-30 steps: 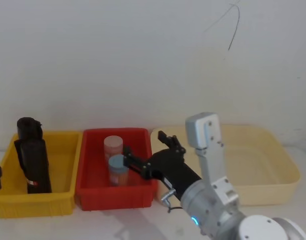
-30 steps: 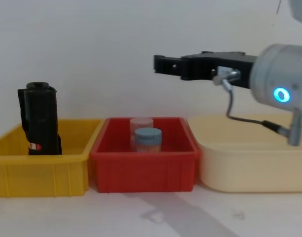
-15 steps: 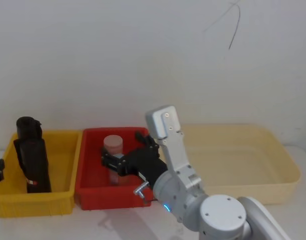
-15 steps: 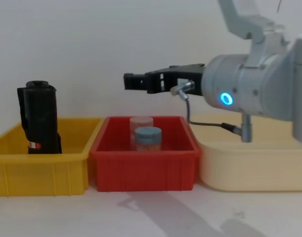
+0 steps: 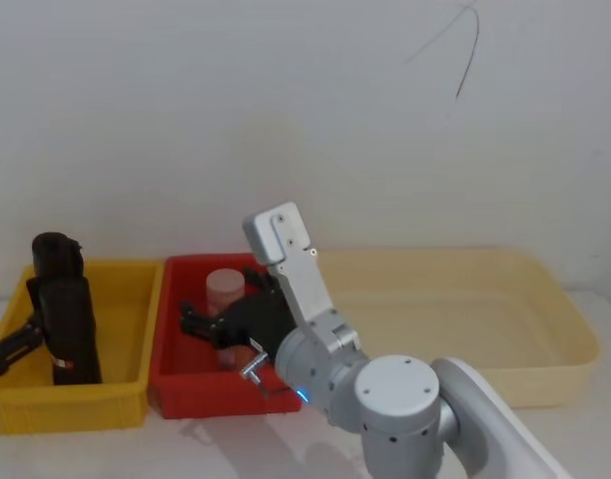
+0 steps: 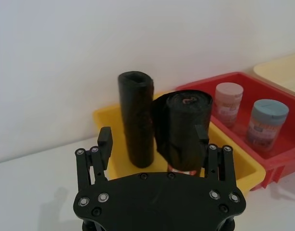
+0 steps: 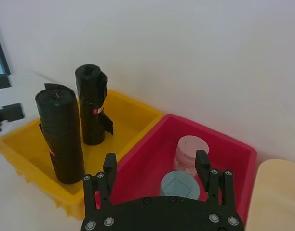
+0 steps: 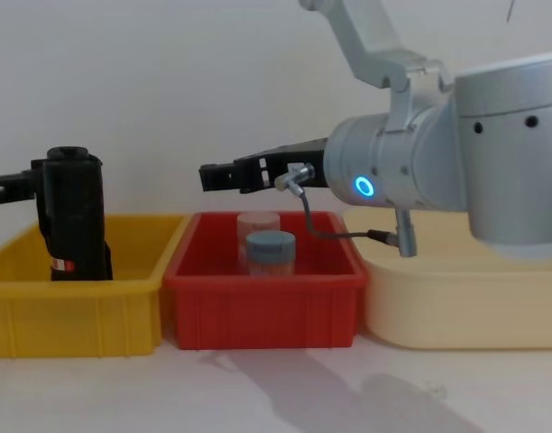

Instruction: Pick up the garbage bag with the one hand and transfer it to the other hand.

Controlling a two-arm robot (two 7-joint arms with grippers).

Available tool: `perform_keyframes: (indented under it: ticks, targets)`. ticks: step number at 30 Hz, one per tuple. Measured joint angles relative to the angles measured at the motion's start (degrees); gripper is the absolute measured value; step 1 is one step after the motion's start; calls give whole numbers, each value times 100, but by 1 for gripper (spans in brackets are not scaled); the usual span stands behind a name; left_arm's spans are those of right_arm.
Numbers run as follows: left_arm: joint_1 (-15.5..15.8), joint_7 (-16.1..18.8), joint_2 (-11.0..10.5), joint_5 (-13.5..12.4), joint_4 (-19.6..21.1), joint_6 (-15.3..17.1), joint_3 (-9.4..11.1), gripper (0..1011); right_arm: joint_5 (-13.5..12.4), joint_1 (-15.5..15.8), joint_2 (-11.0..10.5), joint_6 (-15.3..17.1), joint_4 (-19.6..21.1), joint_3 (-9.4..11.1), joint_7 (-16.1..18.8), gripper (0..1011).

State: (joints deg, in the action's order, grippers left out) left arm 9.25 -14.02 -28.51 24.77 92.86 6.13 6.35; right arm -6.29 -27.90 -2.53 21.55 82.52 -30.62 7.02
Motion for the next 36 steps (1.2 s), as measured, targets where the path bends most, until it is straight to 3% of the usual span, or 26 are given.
perform_keyframes:
  ticks: [16, 36]
  targets:
    - [843, -527, 276, 56, -858, 81, 495, 1000, 63, -407, 38, 361, -436, -57, 351, 1001]
    - [1240, -534, 482, 22, -1391, 206, 668, 1000, 137, -724, 98, 385, -1073, 48, 501, 1001]
